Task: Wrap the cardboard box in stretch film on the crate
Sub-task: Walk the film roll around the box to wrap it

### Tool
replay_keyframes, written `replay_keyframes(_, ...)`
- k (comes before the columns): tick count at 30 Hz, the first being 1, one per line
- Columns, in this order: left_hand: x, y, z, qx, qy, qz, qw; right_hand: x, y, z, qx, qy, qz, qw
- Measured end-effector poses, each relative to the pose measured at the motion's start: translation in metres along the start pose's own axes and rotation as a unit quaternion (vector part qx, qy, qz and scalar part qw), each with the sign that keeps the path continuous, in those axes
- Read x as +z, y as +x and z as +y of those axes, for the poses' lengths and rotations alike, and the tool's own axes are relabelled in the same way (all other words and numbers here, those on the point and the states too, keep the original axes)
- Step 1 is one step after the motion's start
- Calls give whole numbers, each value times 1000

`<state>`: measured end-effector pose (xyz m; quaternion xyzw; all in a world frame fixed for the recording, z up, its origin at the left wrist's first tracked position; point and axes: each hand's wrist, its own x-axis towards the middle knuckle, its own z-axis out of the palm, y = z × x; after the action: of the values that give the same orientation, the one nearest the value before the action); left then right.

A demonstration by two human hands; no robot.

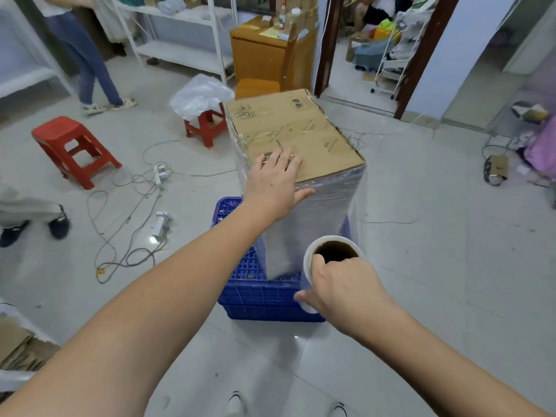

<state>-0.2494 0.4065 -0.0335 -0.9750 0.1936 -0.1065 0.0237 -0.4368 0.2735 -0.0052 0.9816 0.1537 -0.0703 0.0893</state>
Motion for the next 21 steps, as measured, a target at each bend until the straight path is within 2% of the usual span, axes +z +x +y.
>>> replay_keyframes(4,2,2,-1,-2,-24,18,1000,-4,9,-26,119,46,18,992)
replay_keyframes(9,2,4,-5,31,-53,27,998,-10,19,-44,205,86,6,975)
replay_keyframes(13,-4,-1,-15,70,-92,22,993,-11,20,-48,232,148,-21,961)
replay_keyframes(17,-14,-3,-29,124,-154,17,980,-10,21,-57,234,116,9,965)
replay_keyframes(21,-16,11,-65,241,-93,-26,966,-5,27,-63,268,98,3,958)
